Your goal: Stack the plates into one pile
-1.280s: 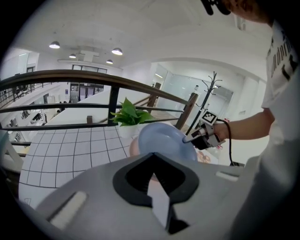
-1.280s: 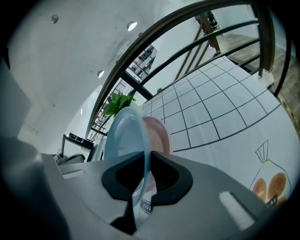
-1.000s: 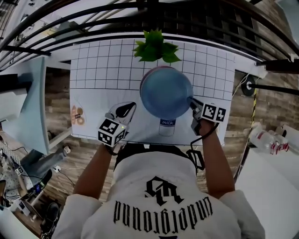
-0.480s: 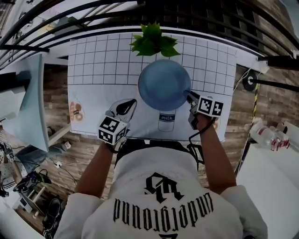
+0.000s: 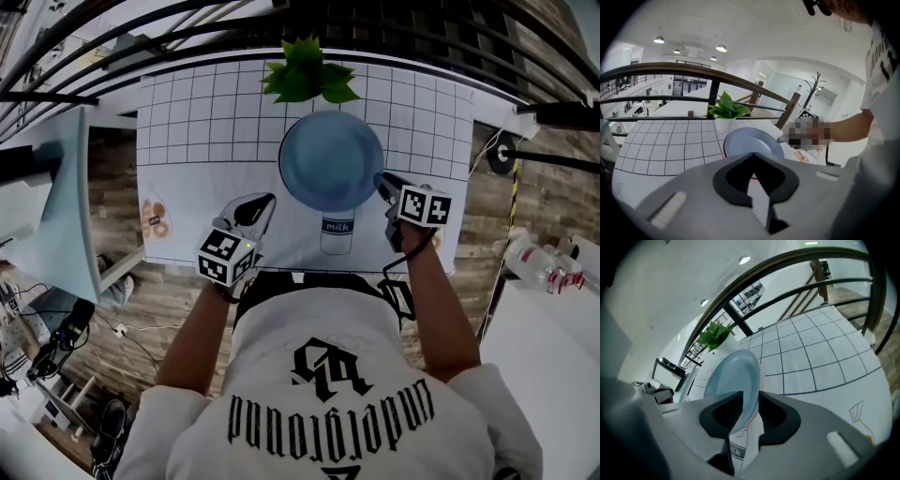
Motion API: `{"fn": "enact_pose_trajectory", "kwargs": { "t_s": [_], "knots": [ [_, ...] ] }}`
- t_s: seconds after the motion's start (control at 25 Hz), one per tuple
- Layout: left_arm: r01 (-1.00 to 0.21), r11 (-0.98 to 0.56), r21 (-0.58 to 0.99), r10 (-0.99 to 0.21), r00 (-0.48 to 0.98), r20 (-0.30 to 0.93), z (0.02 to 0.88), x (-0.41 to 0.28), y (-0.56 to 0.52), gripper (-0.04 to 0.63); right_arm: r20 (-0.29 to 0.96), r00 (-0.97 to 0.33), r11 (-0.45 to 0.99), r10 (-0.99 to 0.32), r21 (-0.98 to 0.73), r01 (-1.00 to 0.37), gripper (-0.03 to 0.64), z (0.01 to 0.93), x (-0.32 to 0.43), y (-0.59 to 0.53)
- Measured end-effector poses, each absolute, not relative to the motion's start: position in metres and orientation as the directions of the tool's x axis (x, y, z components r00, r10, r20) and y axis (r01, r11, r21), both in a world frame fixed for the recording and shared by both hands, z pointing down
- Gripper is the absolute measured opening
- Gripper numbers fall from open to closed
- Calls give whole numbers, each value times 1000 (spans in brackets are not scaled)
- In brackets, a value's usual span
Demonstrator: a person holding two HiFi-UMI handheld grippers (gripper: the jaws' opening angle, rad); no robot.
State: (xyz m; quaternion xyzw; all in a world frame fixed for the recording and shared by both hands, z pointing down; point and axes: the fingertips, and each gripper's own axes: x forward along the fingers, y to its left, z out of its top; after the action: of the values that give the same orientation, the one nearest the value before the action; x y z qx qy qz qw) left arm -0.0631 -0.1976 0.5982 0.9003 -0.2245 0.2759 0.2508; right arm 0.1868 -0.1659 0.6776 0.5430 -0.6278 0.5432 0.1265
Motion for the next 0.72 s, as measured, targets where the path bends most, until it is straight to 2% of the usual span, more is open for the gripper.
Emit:
{"fn": "enact_pose_trajectory", "kwargs": {
  "t_s": [0.44,0.72],
  "knots": [
    [-512,-804,303,-278,773,570,568,-79,-186,49,729,-303,-115,-614,-462,-879,81,632,175,-160],
    [-486,-829,276,-291,797,528,540,-96,-179,49,692,-295,-56,-659,-436,-898,78,602,139,-147]
  ]
}}
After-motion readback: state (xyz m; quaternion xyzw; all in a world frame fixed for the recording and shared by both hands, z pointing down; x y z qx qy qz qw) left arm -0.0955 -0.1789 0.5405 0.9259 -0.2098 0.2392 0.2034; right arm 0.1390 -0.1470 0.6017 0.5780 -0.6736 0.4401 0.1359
